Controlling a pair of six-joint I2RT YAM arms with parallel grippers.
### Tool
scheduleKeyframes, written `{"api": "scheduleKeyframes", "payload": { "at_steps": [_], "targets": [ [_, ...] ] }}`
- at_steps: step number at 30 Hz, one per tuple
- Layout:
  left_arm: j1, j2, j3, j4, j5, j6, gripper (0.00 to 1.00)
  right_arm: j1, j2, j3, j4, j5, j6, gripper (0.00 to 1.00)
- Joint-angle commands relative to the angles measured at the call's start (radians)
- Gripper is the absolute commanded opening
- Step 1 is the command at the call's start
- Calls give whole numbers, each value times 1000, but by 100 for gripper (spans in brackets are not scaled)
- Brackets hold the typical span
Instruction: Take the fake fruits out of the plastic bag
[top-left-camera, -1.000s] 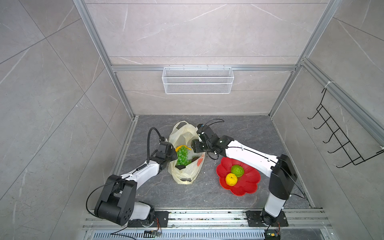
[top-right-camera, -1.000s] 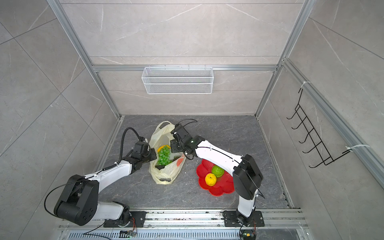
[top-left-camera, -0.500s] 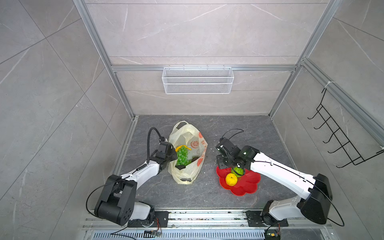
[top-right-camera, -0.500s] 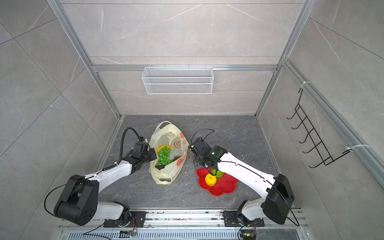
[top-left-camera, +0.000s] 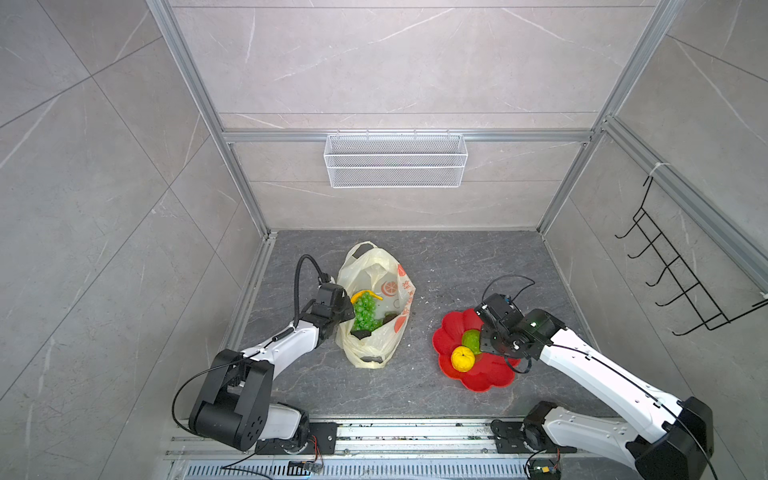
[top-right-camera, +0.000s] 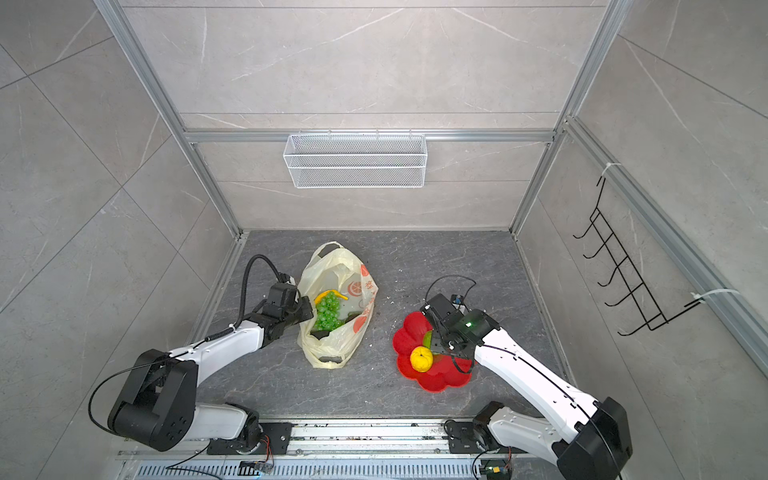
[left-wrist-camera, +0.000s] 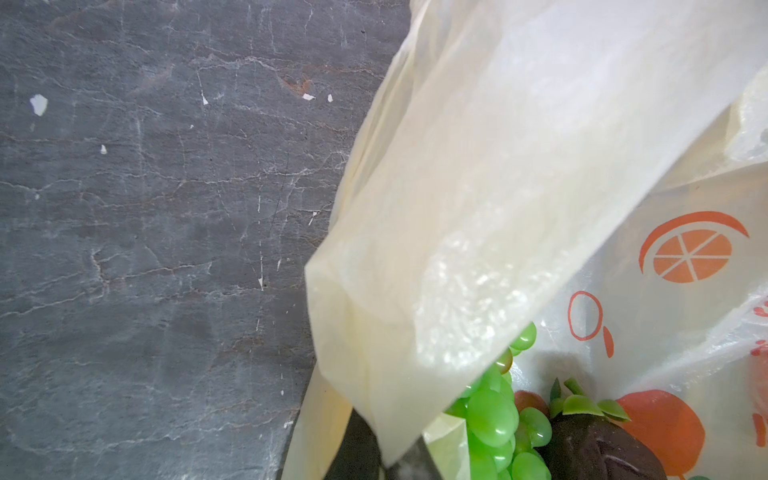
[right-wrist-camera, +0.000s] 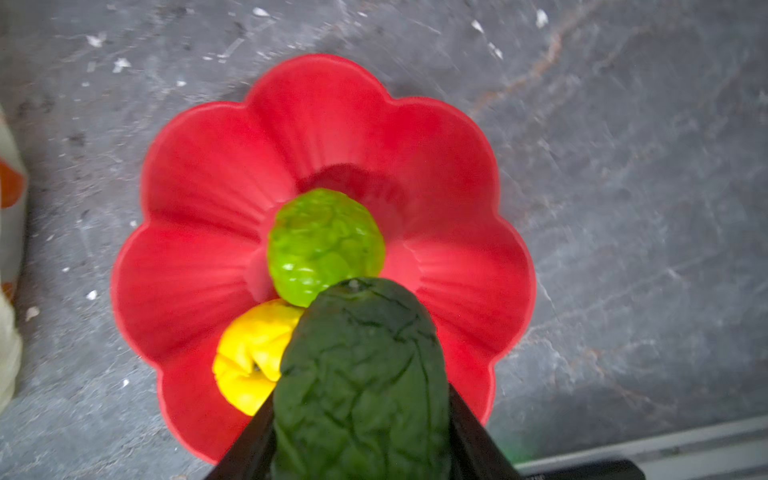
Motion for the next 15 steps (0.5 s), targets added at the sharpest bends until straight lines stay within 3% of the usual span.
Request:
{"api": "scheduleKeyframes", "payload": {
  "at_steps": [1, 15],
  "targets": [
    [4, -13, 17, 14, -23, 1, 4, -27, -51, -50, -46, -11, 84, 51],
    [5, -15, 15, 14, -27, 2, 4, -40, -44, -217, 115, -120, 132, 51]
  ]
}}
